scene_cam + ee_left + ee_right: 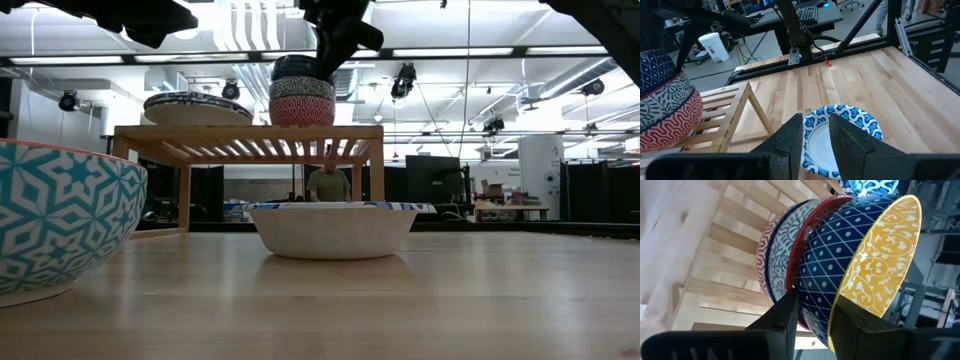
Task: Place and stack bowls onto a shelf
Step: Stack the yellow pattern bowl on top of the red pattern bowl on the shelf
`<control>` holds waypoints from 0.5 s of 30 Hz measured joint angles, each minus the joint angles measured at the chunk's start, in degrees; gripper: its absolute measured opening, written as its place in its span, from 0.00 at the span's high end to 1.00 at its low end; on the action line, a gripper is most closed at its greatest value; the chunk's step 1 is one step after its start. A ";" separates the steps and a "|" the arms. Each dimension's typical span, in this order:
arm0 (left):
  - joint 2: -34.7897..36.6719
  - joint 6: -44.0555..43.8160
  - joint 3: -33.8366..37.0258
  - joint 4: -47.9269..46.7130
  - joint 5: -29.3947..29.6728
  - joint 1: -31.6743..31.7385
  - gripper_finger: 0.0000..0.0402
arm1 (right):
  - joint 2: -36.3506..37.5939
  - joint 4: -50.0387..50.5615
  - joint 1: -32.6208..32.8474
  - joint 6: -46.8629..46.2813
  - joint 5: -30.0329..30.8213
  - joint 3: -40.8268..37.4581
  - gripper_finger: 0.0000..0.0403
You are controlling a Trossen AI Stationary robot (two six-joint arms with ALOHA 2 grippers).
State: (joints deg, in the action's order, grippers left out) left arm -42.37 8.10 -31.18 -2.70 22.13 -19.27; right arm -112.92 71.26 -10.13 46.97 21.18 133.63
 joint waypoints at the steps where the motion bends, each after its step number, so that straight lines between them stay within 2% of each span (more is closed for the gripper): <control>1: 0.00 0.00 0.00 0.00 0.00 0.00 0.80 | 0.00 0.02 0.03 0.12 -0.02 0.09 0.80; 12: 0.00 -0.01 0.00 -0.03 0.00 0.01 0.80 | 0.00 -0.02 0.09 0.14 1.36 0.14 0.92; 15: 0.00 0.00 0.00 -0.07 0.00 0.00 0.80 | 0.00 -0.15 0.11 -0.81 1.35 0.12 0.93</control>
State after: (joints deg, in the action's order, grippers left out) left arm -42.37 8.10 -31.18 -2.77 22.13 -19.27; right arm -112.92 71.11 -10.02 46.16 22.53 133.75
